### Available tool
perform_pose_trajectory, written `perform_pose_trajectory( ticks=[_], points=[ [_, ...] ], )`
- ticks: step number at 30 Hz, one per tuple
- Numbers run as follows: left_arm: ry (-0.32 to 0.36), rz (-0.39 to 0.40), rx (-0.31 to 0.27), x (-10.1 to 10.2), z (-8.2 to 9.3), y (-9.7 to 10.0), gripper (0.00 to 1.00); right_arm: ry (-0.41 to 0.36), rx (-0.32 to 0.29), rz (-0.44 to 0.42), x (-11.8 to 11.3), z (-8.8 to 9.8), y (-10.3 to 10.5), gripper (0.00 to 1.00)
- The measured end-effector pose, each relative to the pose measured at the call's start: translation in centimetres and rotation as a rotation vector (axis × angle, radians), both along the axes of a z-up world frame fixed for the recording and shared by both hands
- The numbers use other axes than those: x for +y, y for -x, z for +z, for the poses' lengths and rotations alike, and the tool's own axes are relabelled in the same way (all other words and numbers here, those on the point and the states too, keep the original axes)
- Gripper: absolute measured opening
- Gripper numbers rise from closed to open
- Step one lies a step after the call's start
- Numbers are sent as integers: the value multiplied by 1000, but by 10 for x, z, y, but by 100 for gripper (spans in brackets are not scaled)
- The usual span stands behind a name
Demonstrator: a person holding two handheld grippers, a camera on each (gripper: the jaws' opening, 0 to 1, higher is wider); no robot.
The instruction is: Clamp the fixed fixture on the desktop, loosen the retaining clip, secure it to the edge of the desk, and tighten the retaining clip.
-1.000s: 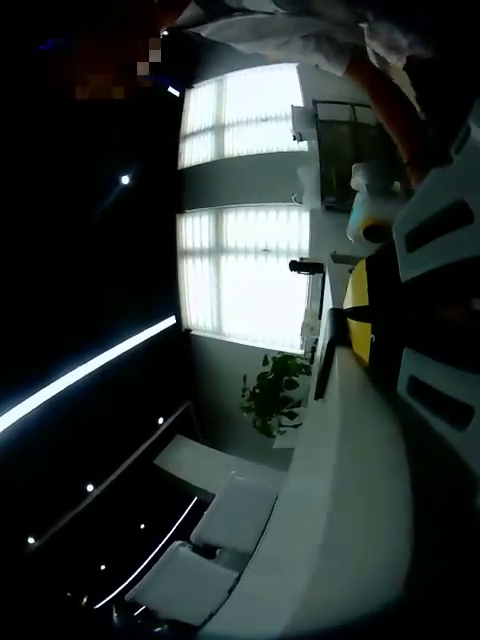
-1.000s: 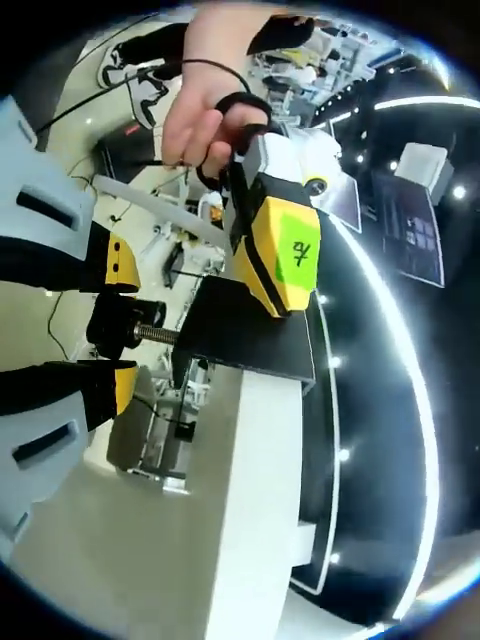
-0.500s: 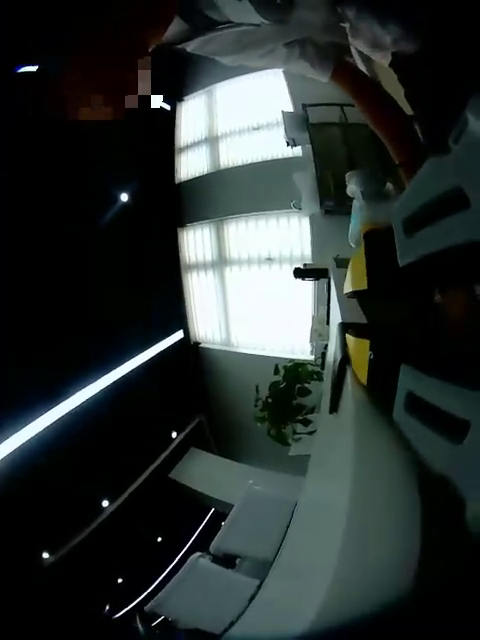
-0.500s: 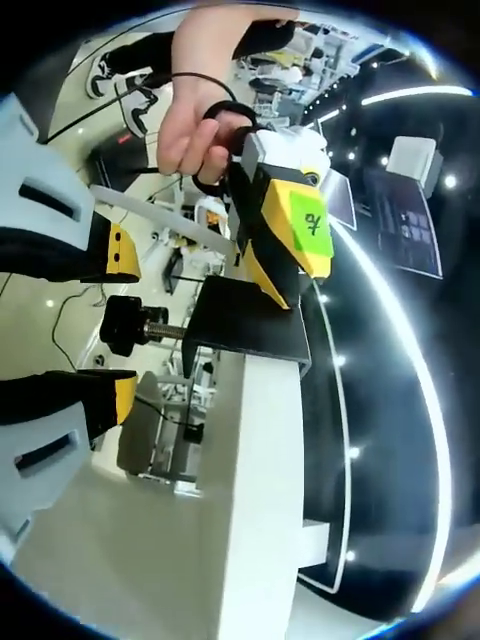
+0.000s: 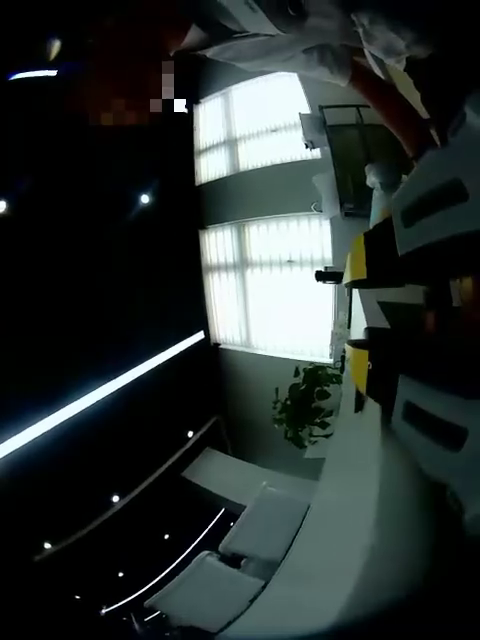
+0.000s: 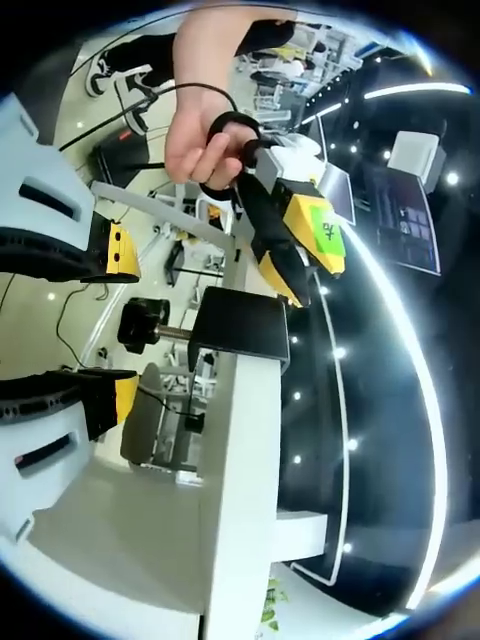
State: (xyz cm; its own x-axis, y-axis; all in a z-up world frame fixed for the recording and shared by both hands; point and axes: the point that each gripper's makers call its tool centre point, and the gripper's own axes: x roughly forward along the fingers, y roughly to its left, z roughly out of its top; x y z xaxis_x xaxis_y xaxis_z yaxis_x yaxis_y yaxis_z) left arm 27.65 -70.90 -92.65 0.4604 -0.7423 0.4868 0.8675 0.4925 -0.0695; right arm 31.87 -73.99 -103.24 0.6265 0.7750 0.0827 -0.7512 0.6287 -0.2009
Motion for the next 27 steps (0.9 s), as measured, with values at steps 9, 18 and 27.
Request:
perform_pose_trajectory(
  ticks=[9,18,27],
  points=[
    [-7,7,-13,-4,1,5,26,-32,-1,-16,-12,7,7,33],
    [-39,39,-40,-4,7,19,29,-93,-9,-30,-27,19,17,33],
    [-33,43,-75,-9,21,29,31,-173,-24,-59,-53,42,28,33]
  ],
)
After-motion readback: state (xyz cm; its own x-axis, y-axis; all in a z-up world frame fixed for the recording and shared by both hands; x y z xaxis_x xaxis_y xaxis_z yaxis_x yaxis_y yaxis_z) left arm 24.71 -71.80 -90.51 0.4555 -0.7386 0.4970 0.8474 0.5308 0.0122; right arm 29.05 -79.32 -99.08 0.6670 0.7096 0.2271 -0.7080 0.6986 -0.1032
